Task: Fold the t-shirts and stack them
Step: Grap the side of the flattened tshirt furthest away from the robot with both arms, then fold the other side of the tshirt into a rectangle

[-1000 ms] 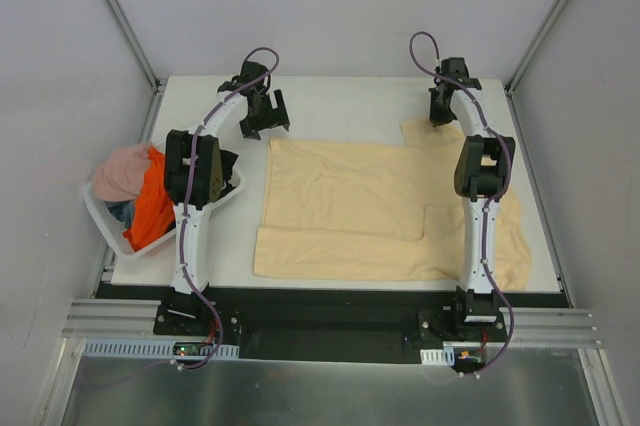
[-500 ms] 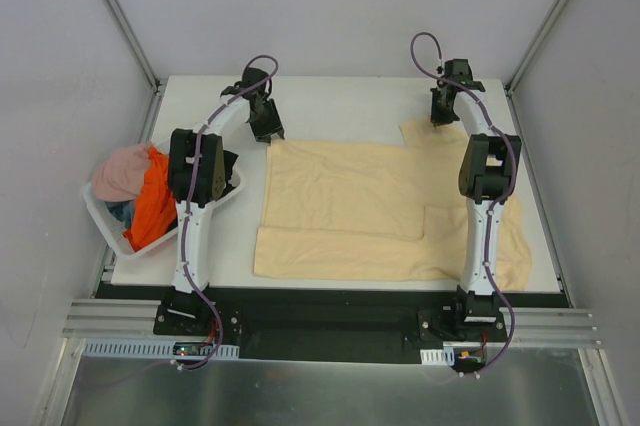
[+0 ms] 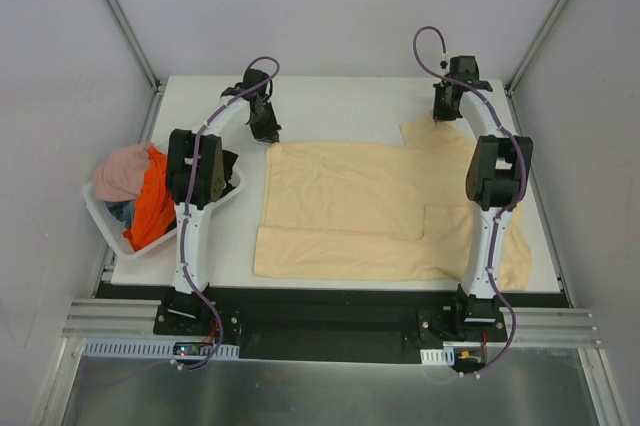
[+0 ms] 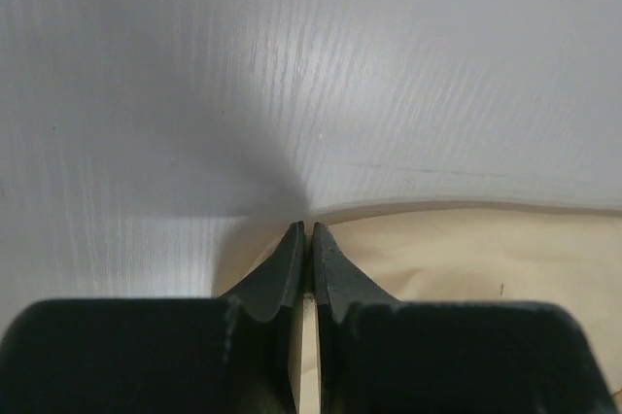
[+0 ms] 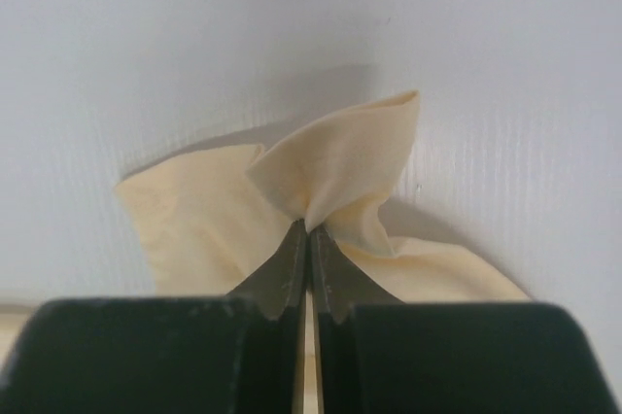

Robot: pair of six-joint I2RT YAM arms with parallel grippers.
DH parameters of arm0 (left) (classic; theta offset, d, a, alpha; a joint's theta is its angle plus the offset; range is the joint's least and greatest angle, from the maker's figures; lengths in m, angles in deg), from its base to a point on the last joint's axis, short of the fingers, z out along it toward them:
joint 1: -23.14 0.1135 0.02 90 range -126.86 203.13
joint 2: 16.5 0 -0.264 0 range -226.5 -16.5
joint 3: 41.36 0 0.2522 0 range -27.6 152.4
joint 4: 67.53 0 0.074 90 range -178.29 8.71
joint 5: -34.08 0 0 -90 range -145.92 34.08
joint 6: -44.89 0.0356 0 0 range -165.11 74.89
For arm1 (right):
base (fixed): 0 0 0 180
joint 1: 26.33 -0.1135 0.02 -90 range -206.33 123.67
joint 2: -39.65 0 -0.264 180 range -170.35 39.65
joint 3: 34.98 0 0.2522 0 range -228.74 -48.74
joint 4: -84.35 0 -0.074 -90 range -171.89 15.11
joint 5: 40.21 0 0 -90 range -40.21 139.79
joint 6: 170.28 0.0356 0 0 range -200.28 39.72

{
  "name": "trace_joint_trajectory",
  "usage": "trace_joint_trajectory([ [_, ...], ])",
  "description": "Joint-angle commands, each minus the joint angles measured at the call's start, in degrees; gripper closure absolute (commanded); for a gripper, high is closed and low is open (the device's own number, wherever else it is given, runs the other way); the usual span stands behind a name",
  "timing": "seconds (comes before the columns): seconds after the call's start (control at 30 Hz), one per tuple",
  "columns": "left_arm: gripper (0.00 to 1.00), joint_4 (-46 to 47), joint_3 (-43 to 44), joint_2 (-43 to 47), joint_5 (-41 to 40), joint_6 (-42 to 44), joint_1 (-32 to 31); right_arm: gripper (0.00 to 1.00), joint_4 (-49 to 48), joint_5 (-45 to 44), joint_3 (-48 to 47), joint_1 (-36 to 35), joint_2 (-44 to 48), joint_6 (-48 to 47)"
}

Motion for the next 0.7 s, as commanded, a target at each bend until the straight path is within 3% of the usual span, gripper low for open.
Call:
trace_joint_trajectory([
  [0.0, 1.00, -0.71, -2.67, 8.00, -0.79, 3.02, -1.94, 0.99, -7.11, 3.46, 7.38, -0.02, 12.07, 1.25],
  [0.67, 1.00, 3.68, -25.16, 26.54, -3.61, 2.67, -6.69, 0.99, -8.88, 1.27, 37.01, -0.19, 37.91, 5.64],
])
